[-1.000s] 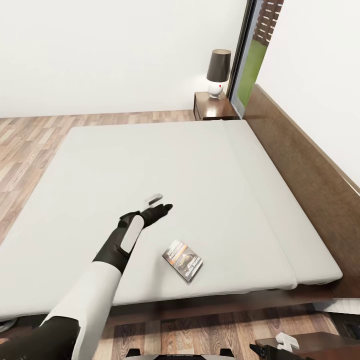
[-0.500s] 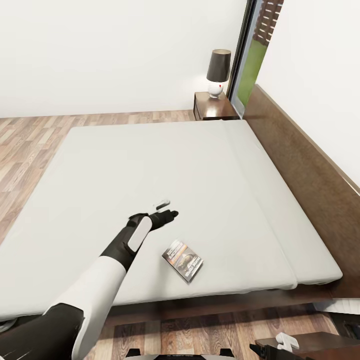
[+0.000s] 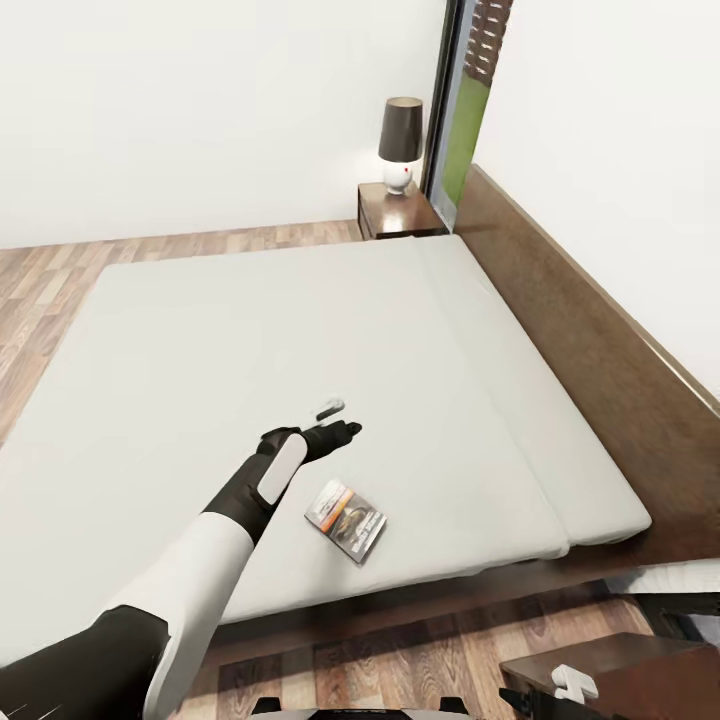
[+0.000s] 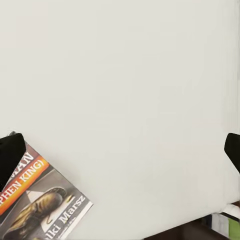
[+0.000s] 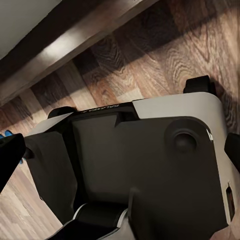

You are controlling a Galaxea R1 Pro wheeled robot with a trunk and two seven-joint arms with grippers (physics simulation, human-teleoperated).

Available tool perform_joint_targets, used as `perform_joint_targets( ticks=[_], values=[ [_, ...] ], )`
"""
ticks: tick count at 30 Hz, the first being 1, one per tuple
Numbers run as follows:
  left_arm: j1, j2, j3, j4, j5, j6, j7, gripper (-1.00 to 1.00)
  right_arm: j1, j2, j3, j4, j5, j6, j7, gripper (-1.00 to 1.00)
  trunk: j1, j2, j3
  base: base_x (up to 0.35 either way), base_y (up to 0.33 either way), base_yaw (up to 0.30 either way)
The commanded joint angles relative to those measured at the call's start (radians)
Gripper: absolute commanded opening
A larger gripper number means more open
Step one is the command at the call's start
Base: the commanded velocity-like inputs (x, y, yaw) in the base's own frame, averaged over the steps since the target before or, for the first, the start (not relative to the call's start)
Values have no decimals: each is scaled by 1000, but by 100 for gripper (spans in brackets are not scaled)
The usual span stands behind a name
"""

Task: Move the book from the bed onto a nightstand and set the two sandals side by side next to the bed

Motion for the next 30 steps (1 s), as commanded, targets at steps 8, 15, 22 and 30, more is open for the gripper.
perform_joint_targets(
  ticks=[8,15,22,30],
  values=[
    [1,0,0,-2,9,-3,8,100,0,-1,-9,-2,6,9,5,100,0,-1,-1,0,0,-41],
    [4,0,0,-2,9,-3,8,100,0,-1,-9,-2,6,9,5,100,0,-1,-1,0,0,-1],
    [4,0,0,-2,9,-2,8,100,0,-1,-9,-2,6,9,5,100,23,-43,-20,0,0,0],
    [4,0,0,-2,11,-1,8,100,0,-1,-9,-2,6,9,5,100,54,-99,-45,0,0,0]
  ],
)
